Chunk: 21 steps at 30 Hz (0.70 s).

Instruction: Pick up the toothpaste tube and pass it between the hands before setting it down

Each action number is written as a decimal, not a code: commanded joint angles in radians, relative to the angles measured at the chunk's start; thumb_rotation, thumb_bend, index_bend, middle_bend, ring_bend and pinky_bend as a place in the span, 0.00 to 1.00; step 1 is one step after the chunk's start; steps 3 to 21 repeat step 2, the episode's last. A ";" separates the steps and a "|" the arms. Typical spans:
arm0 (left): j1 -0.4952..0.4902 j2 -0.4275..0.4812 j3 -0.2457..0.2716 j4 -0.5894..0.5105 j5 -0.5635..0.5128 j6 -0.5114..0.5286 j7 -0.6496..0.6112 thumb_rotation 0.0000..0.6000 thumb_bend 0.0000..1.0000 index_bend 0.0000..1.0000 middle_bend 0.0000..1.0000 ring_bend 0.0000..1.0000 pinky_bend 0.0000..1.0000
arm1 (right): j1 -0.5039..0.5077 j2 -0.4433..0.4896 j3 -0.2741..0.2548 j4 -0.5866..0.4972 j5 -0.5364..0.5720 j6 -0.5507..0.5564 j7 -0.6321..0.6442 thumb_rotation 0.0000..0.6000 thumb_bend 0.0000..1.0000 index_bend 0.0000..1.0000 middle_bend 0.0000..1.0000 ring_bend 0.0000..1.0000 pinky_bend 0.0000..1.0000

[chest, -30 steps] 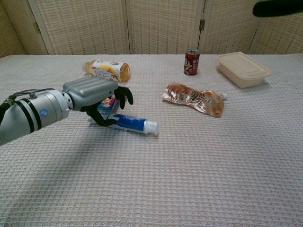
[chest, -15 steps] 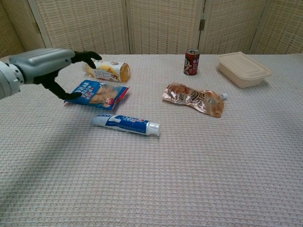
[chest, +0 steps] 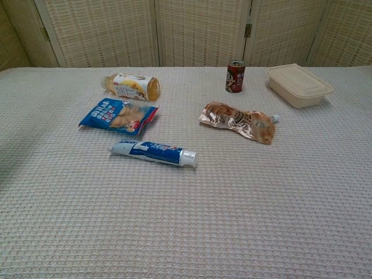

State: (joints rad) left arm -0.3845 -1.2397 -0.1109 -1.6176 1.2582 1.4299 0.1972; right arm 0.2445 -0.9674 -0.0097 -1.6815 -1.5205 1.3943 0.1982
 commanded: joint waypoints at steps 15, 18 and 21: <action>0.088 -0.005 0.043 -0.024 0.054 0.119 0.023 1.00 0.42 0.19 0.19 0.13 0.05 | -0.061 -0.034 -0.010 0.043 -0.002 0.062 0.022 1.00 0.13 0.00 0.00 0.00 0.00; 0.088 -0.005 0.043 -0.024 0.054 0.119 0.023 1.00 0.42 0.19 0.19 0.13 0.05 | -0.061 -0.034 -0.010 0.043 -0.002 0.062 0.022 1.00 0.13 0.00 0.00 0.00 0.00; 0.088 -0.005 0.043 -0.024 0.054 0.119 0.023 1.00 0.42 0.19 0.19 0.13 0.05 | -0.061 -0.034 -0.010 0.043 -0.002 0.062 0.022 1.00 0.13 0.00 0.00 0.00 0.00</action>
